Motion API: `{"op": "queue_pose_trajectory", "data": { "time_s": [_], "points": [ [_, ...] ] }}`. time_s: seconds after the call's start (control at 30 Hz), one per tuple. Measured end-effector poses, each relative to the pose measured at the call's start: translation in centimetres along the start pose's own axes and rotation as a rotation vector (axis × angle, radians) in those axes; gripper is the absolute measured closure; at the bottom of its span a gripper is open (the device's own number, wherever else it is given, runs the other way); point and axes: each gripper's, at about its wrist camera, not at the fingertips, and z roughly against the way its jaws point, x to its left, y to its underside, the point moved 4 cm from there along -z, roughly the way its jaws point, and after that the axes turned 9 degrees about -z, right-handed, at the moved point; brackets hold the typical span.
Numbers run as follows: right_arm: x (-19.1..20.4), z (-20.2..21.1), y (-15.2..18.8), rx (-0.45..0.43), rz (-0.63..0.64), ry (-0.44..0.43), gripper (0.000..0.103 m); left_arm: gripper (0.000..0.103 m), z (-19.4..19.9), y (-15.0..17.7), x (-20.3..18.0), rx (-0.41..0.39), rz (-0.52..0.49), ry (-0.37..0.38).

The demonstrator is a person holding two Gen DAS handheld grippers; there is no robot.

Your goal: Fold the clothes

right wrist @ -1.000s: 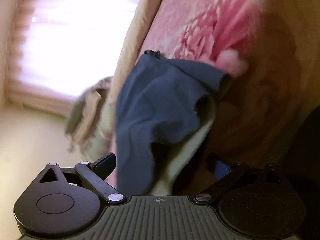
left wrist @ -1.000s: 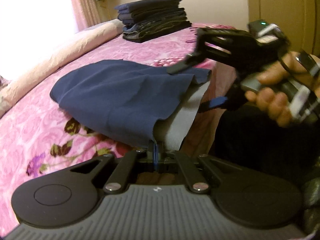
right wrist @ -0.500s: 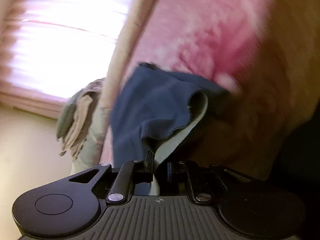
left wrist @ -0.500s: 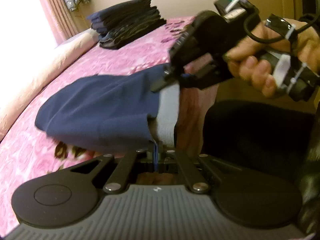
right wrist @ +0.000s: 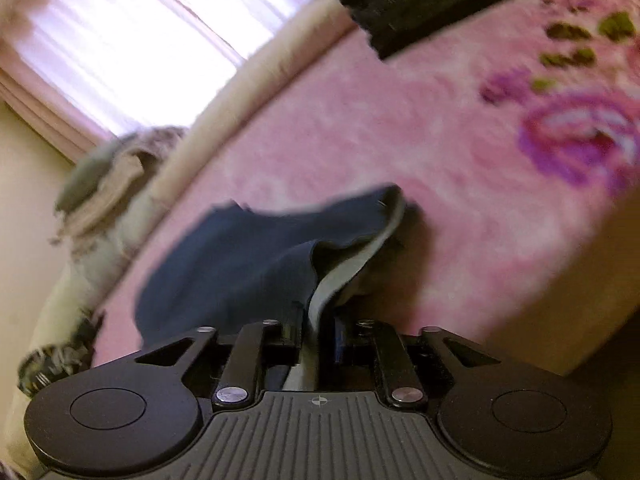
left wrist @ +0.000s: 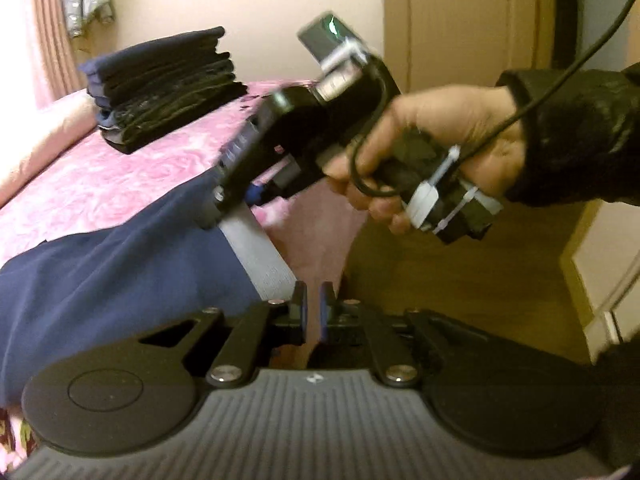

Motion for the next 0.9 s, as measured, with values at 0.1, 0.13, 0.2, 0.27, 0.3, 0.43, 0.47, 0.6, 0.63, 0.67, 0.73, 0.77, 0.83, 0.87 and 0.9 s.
{"op": "queue_pose_trajectory", "data": {
  "time_s": [0.1,0.13,0.2,0.27,0.3,0.43,0.47,0.6,0.63,0.67,0.73,0.77,0.83,0.87,0.9],
  "points": [
    [-0.4,1.8,0.7,-0.092,0.014,0.027,0.055,0.084,2.1,1.2,2.7,0.000,0.054,-0.043],
    [-0.1,2.6,0.9,-0.128,0.028,0.022,0.055,0.084,2.7,1.5,3.9,0.007,0.067,-0.073],
    [0.6,4.2,1.4,-0.202,0.058,0.013,0.055,0.081,3.4,2.1,7.0,0.037,0.066,-0.152],
    [0.9,3.4,1.3,-0.189,0.040,0.012,0.055,0.077,4.0,2.4,10.4,0.060,0.063,-0.223],
    [1.1,3.0,1.3,-0.182,0.030,0.012,0.055,0.071,4.1,2.3,12.0,0.066,0.072,-0.245],
    [1.7,1.3,1.2,-0.153,-0.008,0.010,0.055,0.065,4.3,1.9,17.9,0.075,0.099,-0.297],
    [1.9,0.9,1.2,-0.145,-0.017,0.010,0.055,0.065,4.3,1.7,19.0,0.074,0.107,-0.296],
    [2.2,-0.2,0.7,-0.128,-0.063,-0.032,0.045,0.064,3.1,1.3,22.2,0.076,0.110,-0.270],
    [2.3,-0.4,0.5,-0.127,-0.077,-0.053,0.038,0.064,2.5,1.3,22.7,0.076,0.111,-0.261],
    [2.3,-0.6,0.0,-0.125,-0.083,-0.087,0.038,0.064,1.8,1.2,23.2,0.076,0.111,-0.251],
    [2.3,-1.3,-1.0,-0.124,-0.092,-0.132,0.038,0.065,0.5,1.1,23.6,0.075,0.110,-0.227],
    [2.1,-1.8,-1.5,-0.124,-0.094,-0.141,0.038,0.065,0.2,1.2,23.7,0.078,0.106,-0.223],
    [1.8,-2.5,-2.8,-0.109,-0.082,-0.156,0.038,0.065,-0.4,1.4,24.0,0.085,0.096,-0.219],
    [1.7,-2.9,-3.4,-0.101,-0.075,-0.164,0.039,0.065,-0.7,1.5,24.1,0.088,0.091,-0.217],
    [1.5,-3.2,-4.0,-0.093,-0.068,-0.171,0.054,0.065,-0.7,1.6,24.5,0.085,0.093,-0.225]
  ]
}}
